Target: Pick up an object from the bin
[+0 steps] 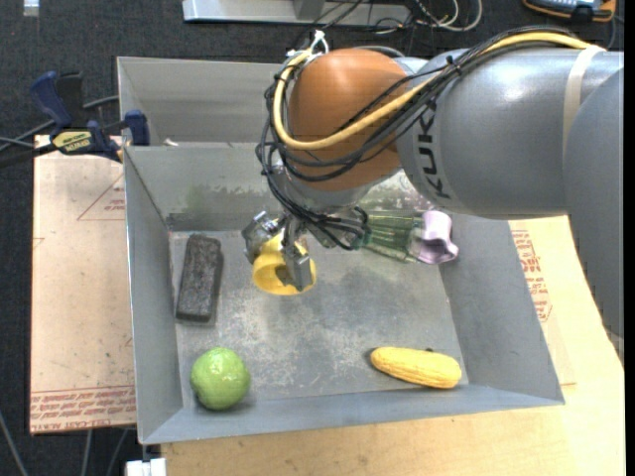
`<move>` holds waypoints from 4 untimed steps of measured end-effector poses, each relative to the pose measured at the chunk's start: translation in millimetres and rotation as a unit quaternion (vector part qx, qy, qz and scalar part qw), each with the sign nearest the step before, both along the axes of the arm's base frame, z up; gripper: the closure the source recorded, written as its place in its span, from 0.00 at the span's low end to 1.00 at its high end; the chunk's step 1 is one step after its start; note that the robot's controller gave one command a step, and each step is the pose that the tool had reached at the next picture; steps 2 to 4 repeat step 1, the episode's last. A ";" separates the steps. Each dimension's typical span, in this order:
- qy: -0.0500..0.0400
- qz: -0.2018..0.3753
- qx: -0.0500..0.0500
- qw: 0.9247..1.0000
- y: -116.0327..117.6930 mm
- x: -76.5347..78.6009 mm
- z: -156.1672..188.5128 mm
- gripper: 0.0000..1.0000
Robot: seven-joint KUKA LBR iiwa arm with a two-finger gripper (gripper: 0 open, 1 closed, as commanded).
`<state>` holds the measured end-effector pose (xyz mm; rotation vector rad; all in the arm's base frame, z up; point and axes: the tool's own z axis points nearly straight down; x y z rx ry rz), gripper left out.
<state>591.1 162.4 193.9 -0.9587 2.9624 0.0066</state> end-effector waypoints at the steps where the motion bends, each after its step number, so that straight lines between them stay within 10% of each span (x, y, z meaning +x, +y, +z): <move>1: 0.000 0.000 0.000 1.000 -0.1 -0.1 -0.2 1.00; 4: 0.000 0.000 0.000 1.000 -0.1 -0.1 -0.2 1.00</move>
Offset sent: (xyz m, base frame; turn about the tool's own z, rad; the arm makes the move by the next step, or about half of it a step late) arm -0.0021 0.0054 0.0907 -0.0229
